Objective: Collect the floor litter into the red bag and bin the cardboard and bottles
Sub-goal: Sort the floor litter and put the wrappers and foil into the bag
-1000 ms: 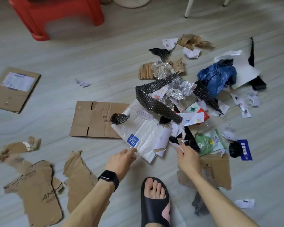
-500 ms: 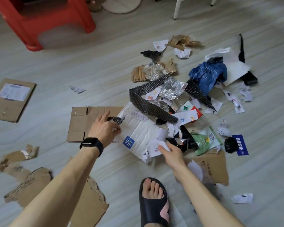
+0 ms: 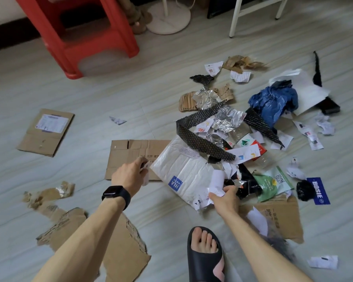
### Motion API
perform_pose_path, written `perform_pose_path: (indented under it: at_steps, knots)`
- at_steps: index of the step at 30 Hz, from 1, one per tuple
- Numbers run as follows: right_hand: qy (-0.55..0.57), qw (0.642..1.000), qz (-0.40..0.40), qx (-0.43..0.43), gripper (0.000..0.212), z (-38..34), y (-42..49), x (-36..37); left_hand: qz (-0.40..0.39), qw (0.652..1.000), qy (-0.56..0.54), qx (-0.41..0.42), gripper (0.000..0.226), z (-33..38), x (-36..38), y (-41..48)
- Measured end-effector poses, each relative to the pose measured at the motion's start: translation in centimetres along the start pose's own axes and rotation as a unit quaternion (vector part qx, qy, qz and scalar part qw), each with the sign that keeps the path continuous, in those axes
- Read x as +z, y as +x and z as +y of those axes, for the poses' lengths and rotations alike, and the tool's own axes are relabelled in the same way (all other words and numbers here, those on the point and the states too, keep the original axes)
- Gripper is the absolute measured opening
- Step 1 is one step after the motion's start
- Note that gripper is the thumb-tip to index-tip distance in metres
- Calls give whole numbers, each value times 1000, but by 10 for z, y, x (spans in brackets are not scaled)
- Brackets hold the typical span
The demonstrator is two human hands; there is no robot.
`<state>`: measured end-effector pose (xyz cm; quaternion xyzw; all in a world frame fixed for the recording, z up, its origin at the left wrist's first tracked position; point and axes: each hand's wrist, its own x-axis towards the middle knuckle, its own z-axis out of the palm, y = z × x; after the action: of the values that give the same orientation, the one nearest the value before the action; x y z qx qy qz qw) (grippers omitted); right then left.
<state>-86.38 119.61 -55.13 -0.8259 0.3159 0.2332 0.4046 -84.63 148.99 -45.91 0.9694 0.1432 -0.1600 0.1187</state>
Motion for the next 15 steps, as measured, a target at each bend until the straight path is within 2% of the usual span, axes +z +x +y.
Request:
perform_pose_path:
  at_steps: [5,9,13,15]
  knots:
    - [65,997,-19,-31,37,-26,-36,-14,47,997,-55,-24,39,-28,-41,-35]
    - [89,984,-76,-133,41,-86,-78,-15,86,994,-28,-69,43,-58,-89,-70]
    - [40,936,-159,-313,22,-174,-158,-3,90,990,60,-89,23,-108,-151,-131]
    - [-15,900,-197,-387,24,-212,-201,8,89,985,100,-104,23,-136,-177,-167]
